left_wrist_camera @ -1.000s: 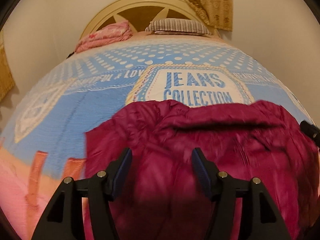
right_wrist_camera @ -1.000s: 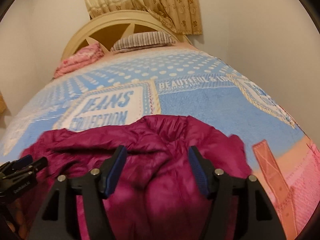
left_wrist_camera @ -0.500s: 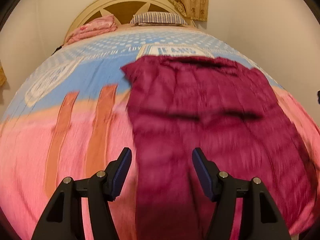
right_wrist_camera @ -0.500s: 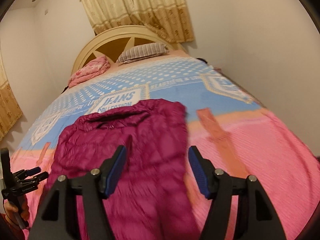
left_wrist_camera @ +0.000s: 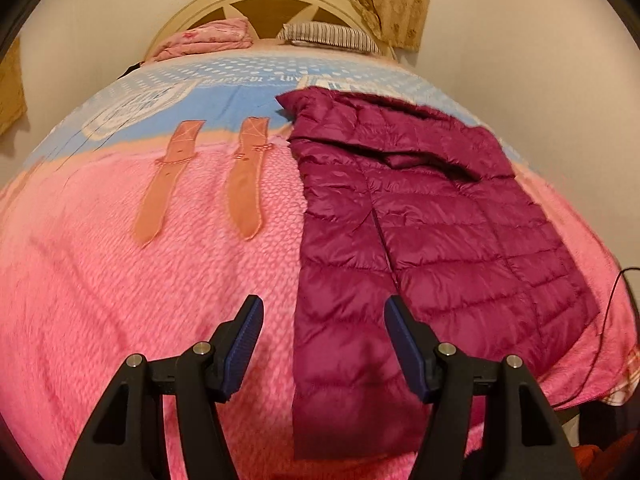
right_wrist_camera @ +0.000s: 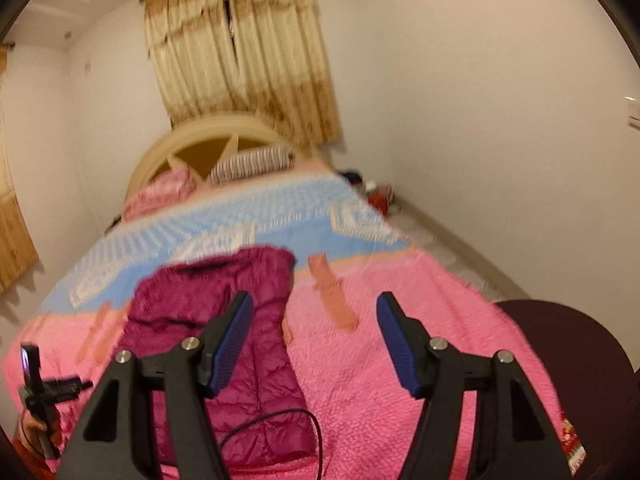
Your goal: Fold large clothes
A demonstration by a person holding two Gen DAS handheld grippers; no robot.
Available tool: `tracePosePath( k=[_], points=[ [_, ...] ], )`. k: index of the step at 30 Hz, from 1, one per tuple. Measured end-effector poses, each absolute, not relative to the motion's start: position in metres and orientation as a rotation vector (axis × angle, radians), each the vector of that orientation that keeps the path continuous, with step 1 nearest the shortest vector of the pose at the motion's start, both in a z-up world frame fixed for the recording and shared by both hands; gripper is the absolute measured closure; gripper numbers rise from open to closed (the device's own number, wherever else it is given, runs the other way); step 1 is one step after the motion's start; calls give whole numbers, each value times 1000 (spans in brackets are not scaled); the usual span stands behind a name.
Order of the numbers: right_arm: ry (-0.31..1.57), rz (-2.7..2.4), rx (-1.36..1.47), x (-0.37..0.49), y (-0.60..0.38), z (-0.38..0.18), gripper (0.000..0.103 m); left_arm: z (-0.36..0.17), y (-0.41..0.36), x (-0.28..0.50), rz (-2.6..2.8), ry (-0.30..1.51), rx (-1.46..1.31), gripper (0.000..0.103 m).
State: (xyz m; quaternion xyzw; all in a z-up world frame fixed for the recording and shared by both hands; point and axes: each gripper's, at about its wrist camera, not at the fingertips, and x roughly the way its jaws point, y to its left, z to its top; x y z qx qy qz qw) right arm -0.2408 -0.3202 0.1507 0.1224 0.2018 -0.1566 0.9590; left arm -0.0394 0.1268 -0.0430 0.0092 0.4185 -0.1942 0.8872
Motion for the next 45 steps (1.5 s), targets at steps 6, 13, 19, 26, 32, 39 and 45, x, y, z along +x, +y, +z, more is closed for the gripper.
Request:
tracePosePath(
  k=[6,13,19,26,32,39,45],
  points=[
    [297,-51,479,-255,-319,149,23,-39,150,-63,-369,867,-15,39],
    [593,135,492,-200,-283,104,23,-59,156,-86,-372,911,42,39],
    [785,157,339,-200,-262,82,23,-79,149,-70,-403,953,-11,39],
    [813,-17,286,-140,-296,30,32,-95,129,-49,-408,969,-13,39],
    [874,-21,504,-103,-349,-26,41,-97,118,-51,-407,927,23,38],
    [1028,64,486,-97,-338,-67,49,-98,115,-50,-498,921,-65,37],
    [1086,206,532,-121,-318,-76,72,-99,113,-54,-584,915,-114,37]
  ],
)
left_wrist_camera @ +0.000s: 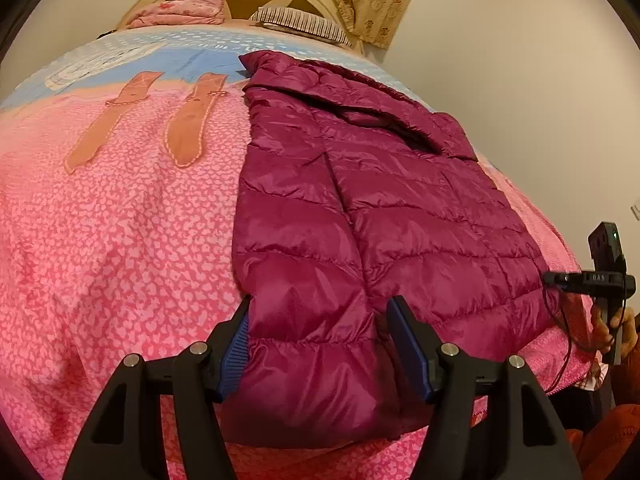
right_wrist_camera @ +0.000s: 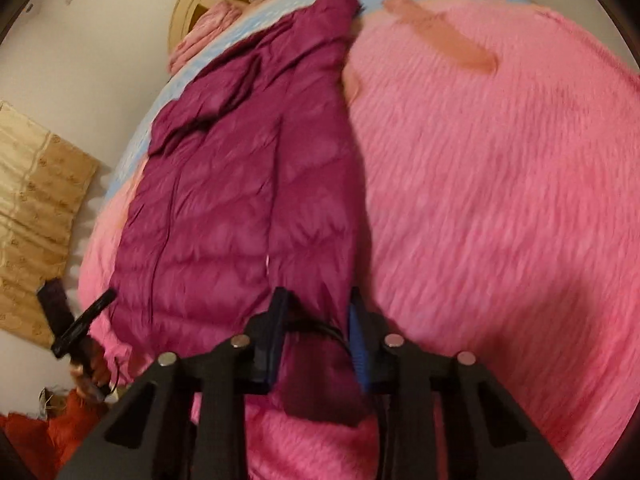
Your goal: Fold large clothes
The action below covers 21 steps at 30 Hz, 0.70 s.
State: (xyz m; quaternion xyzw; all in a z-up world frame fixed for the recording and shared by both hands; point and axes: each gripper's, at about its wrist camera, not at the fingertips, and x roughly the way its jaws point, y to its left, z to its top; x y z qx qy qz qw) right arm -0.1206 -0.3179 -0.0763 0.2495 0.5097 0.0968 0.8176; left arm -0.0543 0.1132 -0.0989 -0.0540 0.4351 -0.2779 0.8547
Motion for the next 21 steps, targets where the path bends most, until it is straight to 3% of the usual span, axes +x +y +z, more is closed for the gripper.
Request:
tracePosePath(
  k=[11,16,21],
  points=[
    [1106,237,562,-166,-313,-78,69,-101,123,-47,-638,932,-186,37],
    [1107,256,553,-160,-308,-77,53,-101,123,-50,-631,923,-190,37],
    [986,249,658,-152,-319,-68,52,-100,122,-50,-630,928,-178,37]
  ],
)
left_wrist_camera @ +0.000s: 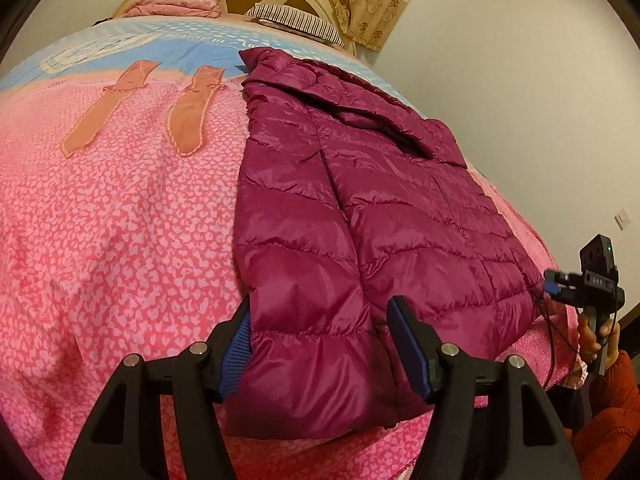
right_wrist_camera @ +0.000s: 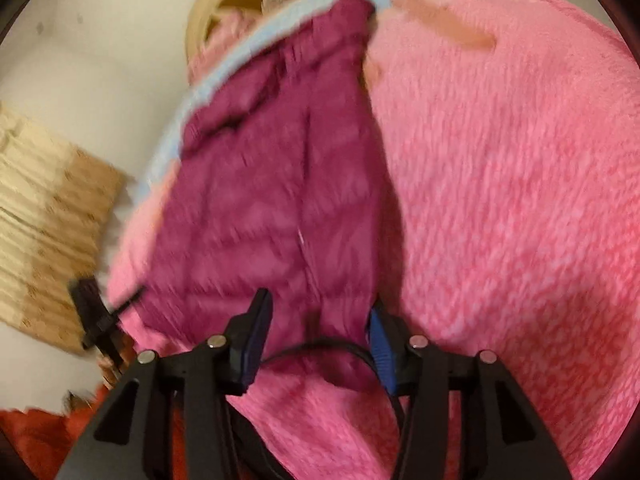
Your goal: Fold large clothes
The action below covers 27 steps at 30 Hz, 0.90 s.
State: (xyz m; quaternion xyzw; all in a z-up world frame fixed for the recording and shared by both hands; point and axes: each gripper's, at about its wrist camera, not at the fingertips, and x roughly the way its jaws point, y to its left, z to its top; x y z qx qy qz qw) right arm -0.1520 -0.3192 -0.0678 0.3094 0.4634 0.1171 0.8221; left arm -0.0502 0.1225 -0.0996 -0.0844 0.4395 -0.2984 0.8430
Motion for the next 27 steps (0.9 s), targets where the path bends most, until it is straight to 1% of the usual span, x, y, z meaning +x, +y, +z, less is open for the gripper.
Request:
tracePosePath(
  k=[1,4,6,7,8,9,13,14,15,16,17,19,20,21,25,27],
  points=[
    [949,233,679,-152,-326,-65,52,-100,123,-50,-630,929,-182,37],
    [915,181,679,-147,-332,-68,52,-100,124,-50,-621,928,-185,37],
    [935,181,691,-140,-333,-78,52,-100,121,-50,-609,924,-180,37],
    [955,196,702,-136,-331,-83,55,-100,120,-51,-603,920,-177,37],
    [972,211,709,-135,-330,-86,61,-100,118,-52,-602,914,-170,37],
    [993,237,708,-134,-323,-89,62,-101,116,-52,-605,911,-165,37],
    [1048,294,607,-146,-301,-87,63,-102,113,-54,-647,907,-172,37],
    [1059,297,596,-148,-298,-87,67,-102,111,-56,-656,906,-170,41],
    [1072,296,583,-153,-296,-88,73,-103,109,-55,-656,908,-157,55],
    [1078,287,579,-157,-297,-89,82,-104,107,-54,-652,913,-143,62],
    [1077,285,589,-157,-297,-89,85,-105,106,-53,-644,920,-130,70],
    [1063,286,611,-159,-298,-88,89,-103,106,-50,-644,922,-139,79],
    [1054,288,610,-160,-298,-86,90,-101,108,-50,-648,918,-153,86],
    [1036,293,610,-162,-298,-81,90,-98,109,-49,-651,911,-163,90],
    [937,368,661,-174,-302,-56,91,-67,123,-62,-716,808,-217,90],
    [882,402,649,-186,-302,-35,91,-48,128,-70,-755,747,-227,90]
  ],
)
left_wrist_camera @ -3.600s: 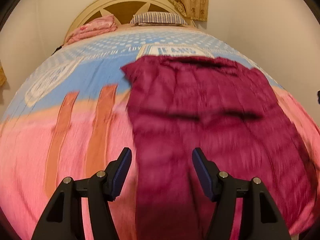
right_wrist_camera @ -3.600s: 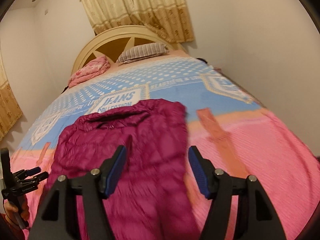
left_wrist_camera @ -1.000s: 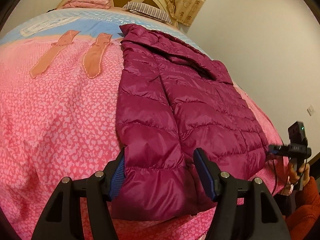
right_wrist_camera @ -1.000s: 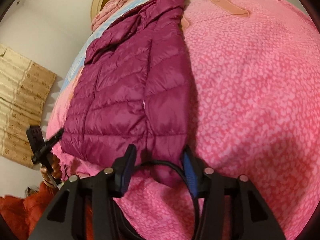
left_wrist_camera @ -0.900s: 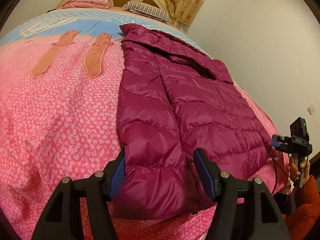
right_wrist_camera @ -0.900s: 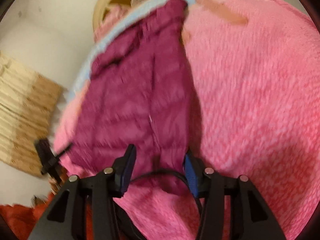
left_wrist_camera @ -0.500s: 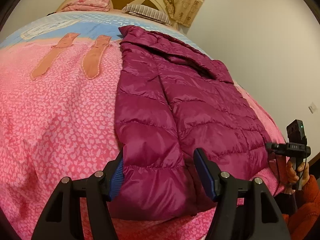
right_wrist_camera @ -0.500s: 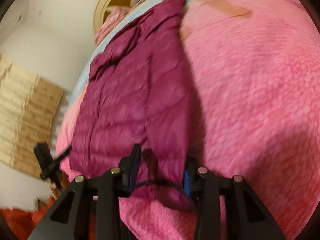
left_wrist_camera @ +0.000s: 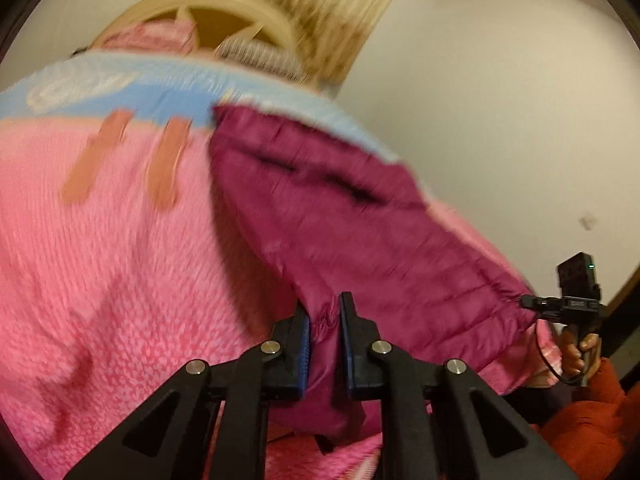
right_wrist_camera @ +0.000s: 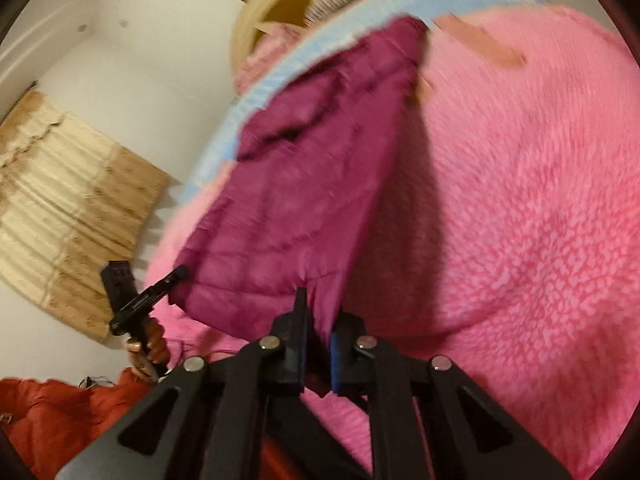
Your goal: Fold large clothes
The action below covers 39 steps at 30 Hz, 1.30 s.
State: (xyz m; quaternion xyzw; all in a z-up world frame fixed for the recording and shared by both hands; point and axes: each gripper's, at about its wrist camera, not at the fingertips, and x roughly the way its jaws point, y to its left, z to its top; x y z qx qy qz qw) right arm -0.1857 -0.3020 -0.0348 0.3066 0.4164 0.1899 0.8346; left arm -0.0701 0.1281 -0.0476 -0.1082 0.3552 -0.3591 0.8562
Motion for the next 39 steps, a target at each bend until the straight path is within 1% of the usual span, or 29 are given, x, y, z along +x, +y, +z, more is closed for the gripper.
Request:
tracePosePath(
  k=[6,10,12,13,14,16,17,18,19,20,23,26,28,31,36,39],
  points=[
    [730,449,684,-204,-317,16,92,15,136,-74,-786,587,-255,90],
    [621,474,699,-186,-322,46,92,32,127,-49,-672,591,-191,90],
    [625,400,612,-172,-320,55,92,27,119,-37,-575,613,-111,90],
    [632,365,580,-170,-317,55,88,18,115,-29,-542,654,-77,90],
    [646,326,552,-165,-316,54,88,7,111,-22,-534,709,-60,87],
    [692,295,549,-157,-317,45,86,-18,109,-14,-535,789,-67,70],
    [725,276,552,-155,-319,38,72,-29,110,-14,-530,818,-72,54],
    [766,236,549,-154,-321,29,62,-42,112,-14,-521,847,-79,41],
    [779,213,545,-159,-326,23,38,-54,114,-15,-512,872,-89,39],
    [780,182,538,-163,-328,18,28,-65,117,-17,-503,896,-101,39],
    [737,122,511,-179,-336,15,28,-75,118,-18,-485,944,-154,39],
    [623,67,537,-189,-347,28,28,-69,122,-17,-496,936,-248,39],
    [531,57,632,-191,-356,36,28,-60,123,-16,-516,910,-287,39],
    [461,115,779,-186,-360,38,28,-52,122,-14,-515,890,-301,39],
    [437,414,1090,-168,-343,30,28,-54,125,-13,-501,901,-312,39],
    [489,545,1163,-160,-325,33,28,-54,130,-14,-506,907,-323,39]
  ],
)
